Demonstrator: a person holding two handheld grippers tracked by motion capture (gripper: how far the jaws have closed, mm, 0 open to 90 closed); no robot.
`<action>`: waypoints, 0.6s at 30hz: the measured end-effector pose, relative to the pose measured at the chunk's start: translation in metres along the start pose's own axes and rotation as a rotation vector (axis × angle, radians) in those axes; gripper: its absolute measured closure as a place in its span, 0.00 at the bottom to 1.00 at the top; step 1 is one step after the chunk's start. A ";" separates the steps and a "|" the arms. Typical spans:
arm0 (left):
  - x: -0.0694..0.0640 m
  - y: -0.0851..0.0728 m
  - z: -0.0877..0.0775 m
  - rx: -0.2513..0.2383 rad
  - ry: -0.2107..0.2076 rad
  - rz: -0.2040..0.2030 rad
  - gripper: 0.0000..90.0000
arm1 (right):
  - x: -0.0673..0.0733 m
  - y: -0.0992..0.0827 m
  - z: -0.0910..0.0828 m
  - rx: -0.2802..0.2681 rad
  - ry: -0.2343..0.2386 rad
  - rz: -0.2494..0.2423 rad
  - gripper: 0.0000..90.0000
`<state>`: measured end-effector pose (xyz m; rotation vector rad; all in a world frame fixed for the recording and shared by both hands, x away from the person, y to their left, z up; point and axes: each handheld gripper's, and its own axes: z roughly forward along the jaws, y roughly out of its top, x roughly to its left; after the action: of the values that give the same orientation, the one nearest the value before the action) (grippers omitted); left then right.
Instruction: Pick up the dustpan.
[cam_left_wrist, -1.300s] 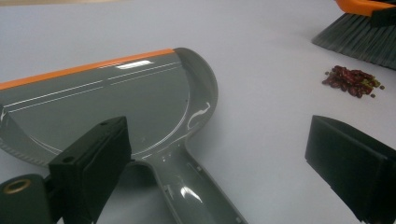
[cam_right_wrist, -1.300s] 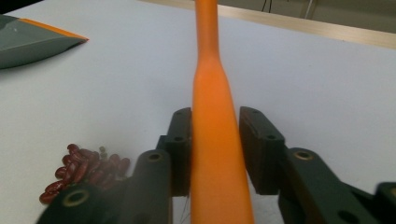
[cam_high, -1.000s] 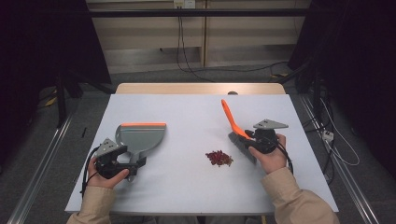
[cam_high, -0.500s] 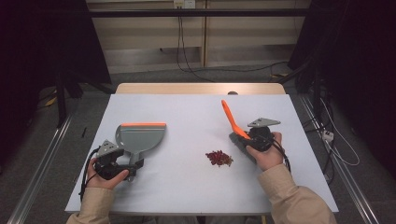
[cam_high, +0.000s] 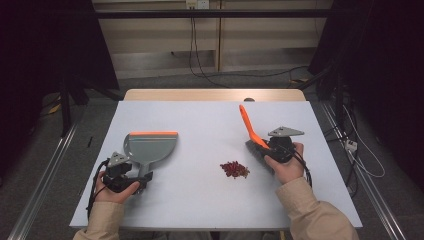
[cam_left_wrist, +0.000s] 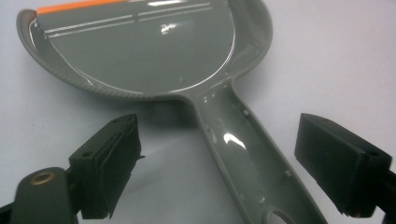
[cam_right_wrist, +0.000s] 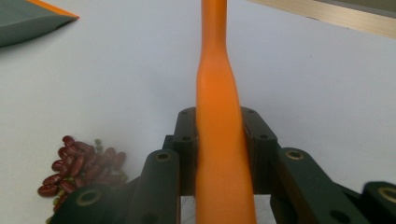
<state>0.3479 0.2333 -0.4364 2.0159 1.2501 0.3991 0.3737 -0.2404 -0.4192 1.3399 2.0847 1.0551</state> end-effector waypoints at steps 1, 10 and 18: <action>-0.001 0.000 0.001 0.009 0.004 -0.006 0.16 | 0.000 0.000 -0.001 -0.008 0.004 0.000 0.79; 0.001 0.003 0.012 0.067 0.024 -0.068 0.20 | 0.003 0.002 -0.008 -0.039 0.009 0.005 0.79; 0.001 0.010 0.021 0.093 0.034 -0.096 0.29 | 0.006 0.004 -0.007 -0.045 0.019 0.011 0.79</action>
<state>0.3670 0.2233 -0.4440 2.0246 1.4042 0.3362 0.3687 -0.2369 -0.4120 1.3254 2.0574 1.1170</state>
